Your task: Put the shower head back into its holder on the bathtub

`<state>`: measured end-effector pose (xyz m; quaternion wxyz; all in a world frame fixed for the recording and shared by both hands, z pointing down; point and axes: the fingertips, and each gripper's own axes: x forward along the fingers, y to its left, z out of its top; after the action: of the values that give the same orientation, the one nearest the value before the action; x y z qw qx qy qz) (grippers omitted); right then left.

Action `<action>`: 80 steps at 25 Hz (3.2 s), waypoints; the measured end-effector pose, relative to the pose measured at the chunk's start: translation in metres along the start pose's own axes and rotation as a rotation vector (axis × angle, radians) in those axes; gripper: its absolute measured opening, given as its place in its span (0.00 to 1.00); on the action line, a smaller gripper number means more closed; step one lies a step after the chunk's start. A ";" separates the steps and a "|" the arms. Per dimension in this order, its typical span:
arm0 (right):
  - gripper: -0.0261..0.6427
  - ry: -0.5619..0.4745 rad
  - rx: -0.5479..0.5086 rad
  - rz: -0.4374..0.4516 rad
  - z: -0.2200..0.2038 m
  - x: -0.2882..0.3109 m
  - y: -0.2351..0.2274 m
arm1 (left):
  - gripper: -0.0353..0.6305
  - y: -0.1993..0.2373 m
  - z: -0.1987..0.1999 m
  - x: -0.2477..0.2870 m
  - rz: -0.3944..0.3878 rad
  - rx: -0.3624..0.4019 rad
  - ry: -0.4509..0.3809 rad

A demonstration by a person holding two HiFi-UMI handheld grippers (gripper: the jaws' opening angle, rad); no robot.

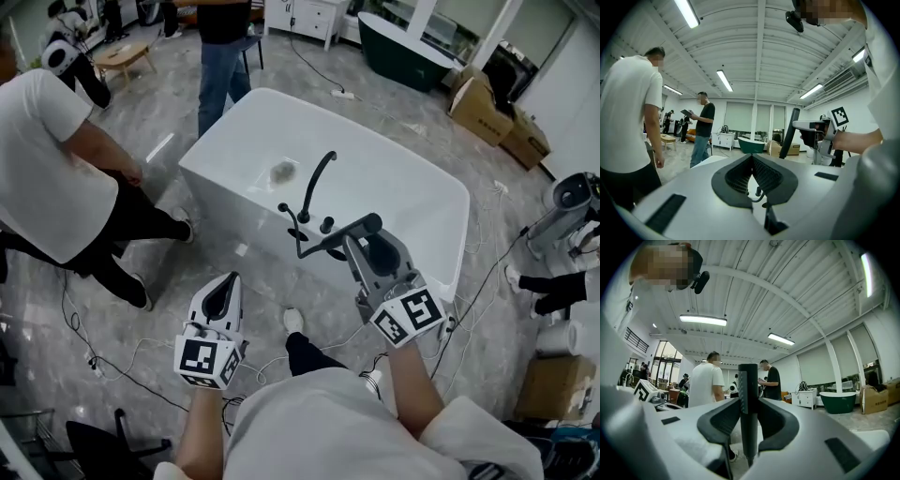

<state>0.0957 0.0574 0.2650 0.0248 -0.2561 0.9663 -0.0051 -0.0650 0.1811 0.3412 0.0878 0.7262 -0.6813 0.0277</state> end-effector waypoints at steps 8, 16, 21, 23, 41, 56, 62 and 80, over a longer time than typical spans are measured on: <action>0.23 -0.022 0.044 0.019 0.002 0.046 -0.043 | 0.07 0.021 0.016 0.058 0.008 0.019 0.034; 0.23 -0.007 0.055 0.043 -0.001 0.086 -0.087 | 0.07 0.034 0.023 0.121 0.010 0.016 0.050; 0.23 -0.018 0.054 0.074 0.005 0.112 -0.108 | 0.07 0.044 0.022 0.158 0.018 0.000 0.059; 0.23 -0.024 0.055 0.086 0.006 0.121 -0.115 | 0.07 0.045 0.022 0.170 0.019 -0.001 0.062; 0.23 0.039 0.066 0.150 -0.032 0.178 -0.131 | 0.07 0.070 0.019 0.212 0.052 0.007 0.091; 0.23 0.120 0.075 0.040 -0.069 0.238 -0.136 | 0.07 0.136 0.016 0.262 -0.065 0.002 0.126; 0.23 0.154 0.084 -0.021 -0.081 0.245 -0.139 | 0.07 0.146 0.016 0.282 -0.143 0.012 0.153; 0.23 0.265 0.147 -0.234 -0.132 0.251 -0.151 | 0.07 0.140 -0.001 0.350 -0.452 0.060 0.252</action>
<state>-0.0540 -0.1985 0.3892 -0.0848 -0.3613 0.9218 -0.1121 -0.1794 -0.1711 0.4108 0.1544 0.8532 -0.4841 0.1176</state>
